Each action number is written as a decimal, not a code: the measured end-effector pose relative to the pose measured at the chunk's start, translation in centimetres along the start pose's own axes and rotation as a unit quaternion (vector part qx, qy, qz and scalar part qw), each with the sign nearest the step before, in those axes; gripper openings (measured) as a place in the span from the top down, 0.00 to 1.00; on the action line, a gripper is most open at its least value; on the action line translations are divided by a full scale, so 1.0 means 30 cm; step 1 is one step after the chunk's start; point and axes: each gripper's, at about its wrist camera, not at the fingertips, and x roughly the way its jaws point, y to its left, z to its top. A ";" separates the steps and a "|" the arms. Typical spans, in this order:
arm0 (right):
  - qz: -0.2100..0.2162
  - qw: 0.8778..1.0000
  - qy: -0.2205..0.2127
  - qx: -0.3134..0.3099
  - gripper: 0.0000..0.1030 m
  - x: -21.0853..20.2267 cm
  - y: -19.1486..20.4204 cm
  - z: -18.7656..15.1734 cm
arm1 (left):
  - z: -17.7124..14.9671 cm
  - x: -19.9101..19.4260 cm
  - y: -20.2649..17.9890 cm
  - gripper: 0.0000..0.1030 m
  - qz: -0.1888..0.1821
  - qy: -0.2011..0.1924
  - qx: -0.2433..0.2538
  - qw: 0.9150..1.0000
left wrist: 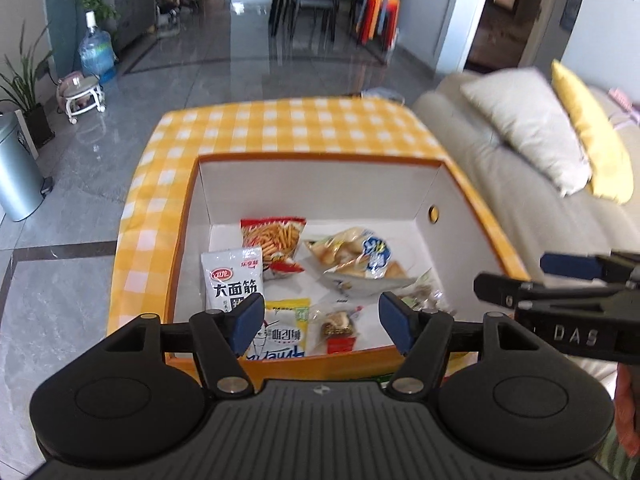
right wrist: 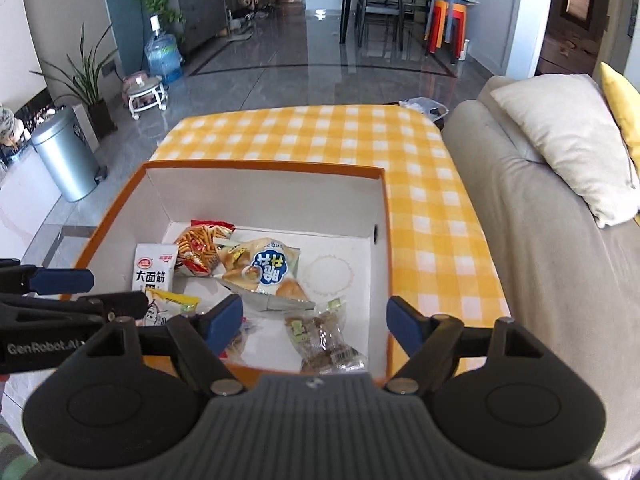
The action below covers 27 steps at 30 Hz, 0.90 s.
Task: Organize snacks
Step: 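Withdraw both tools from the box toward the red snacks on the table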
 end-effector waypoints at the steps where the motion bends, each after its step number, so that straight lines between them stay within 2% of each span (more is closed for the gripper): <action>1: -0.001 1.000 -0.005 -0.001 0.26 -0.018 0.000 -0.010 | -0.007 -0.017 -0.003 0.25 0.001 -0.009 -0.003 1.000; 6: -0.001 0.999 -0.032 -0.009 0.21 -0.109 -0.007 -0.060 | -0.057 -0.095 -0.020 0.18 0.012 -0.045 -0.015 0.999; 10: 0.010 0.999 -0.046 -0.001 0.20 -0.164 -0.025 -0.103 | -0.098 -0.120 -0.042 0.18 -0.010 -0.031 -0.011 0.999; 13: 0.015 0.999 -0.046 0.005 0.19 -0.192 -0.041 -0.138 | -0.140 -0.132 -0.061 0.18 -0.011 -0.034 -0.015 0.999; 19: 0.027 0.999 -0.024 0.006 0.18 -0.211 -0.085 -0.211 | -0.213 -0.135 -0.086 0.16 -0.036 -0.025 -0.024 0.999; 23: 0.035 0.999 -0.001 0.018 0.18 -0.205 -0.125 -0.273 | -0.253 -0.135 -0.120 0.14 -0.025 -0.041 0.000 0.999; 27: 0.031 0.999 0.023 0.018 0.18 -0.181 -0.155 -0.327 | -0.285 -0.110 -0.169 0.13 -0.015 -0.030 0.019 0.999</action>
